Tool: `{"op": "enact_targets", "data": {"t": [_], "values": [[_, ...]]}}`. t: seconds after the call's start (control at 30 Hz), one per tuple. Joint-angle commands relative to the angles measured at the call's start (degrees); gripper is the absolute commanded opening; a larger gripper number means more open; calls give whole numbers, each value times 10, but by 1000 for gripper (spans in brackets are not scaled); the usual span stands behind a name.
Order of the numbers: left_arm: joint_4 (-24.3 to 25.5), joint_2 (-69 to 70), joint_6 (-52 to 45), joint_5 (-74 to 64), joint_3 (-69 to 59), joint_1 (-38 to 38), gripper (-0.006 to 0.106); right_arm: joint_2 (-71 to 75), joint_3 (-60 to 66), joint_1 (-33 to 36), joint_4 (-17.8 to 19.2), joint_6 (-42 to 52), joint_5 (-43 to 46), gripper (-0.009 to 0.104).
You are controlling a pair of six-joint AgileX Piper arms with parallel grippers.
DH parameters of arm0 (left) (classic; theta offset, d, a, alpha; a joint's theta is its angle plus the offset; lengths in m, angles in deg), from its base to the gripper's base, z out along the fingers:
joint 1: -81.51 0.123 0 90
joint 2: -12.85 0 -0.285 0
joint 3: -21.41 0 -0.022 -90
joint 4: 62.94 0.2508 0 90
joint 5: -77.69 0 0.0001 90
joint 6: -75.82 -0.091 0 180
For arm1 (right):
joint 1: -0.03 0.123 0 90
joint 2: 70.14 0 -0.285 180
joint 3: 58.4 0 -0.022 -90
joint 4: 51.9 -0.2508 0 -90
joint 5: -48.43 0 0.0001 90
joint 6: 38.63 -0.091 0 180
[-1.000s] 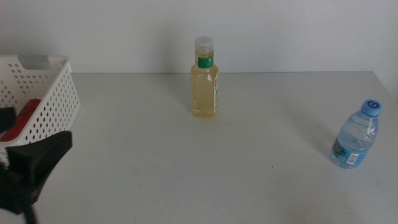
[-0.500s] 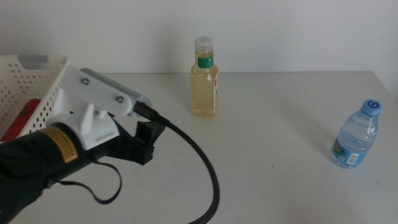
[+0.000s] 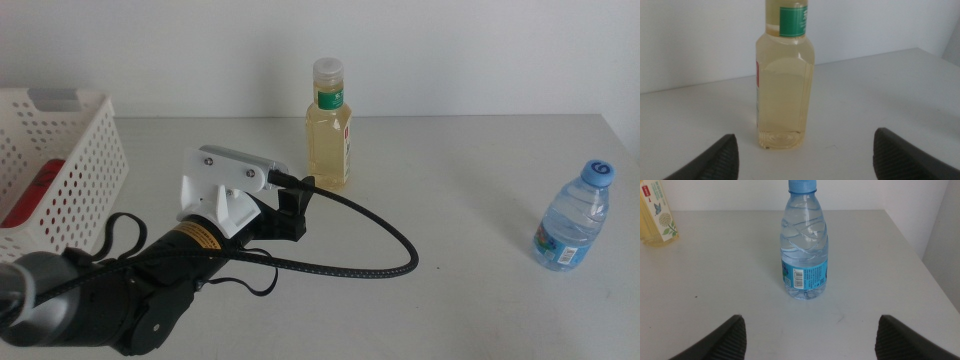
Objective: Use arms to grab the bottles and put them into the dustbin to the left of the table.
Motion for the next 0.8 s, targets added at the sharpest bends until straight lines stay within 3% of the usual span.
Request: {"op": "enact_targets", "data": {"t": [0.0,0.2,0.33,0.57,0.77], "values": [[-21,-8,4,107,18,-4,89,12,-5,-3,8,9,45,66],[-37,-48,-14,104,47,-3,90,12,-5,-3,8,9,45,66],[-34,-62,-23,17,103,1,90,12,-5,-3,8,9,45,66],[49,-108,1,-74,223,38,90,12,-5,-3,8,9,45,66],[77,-157,34,-75,289,46,90,12,-5,-3,8,9,45,66]]}}
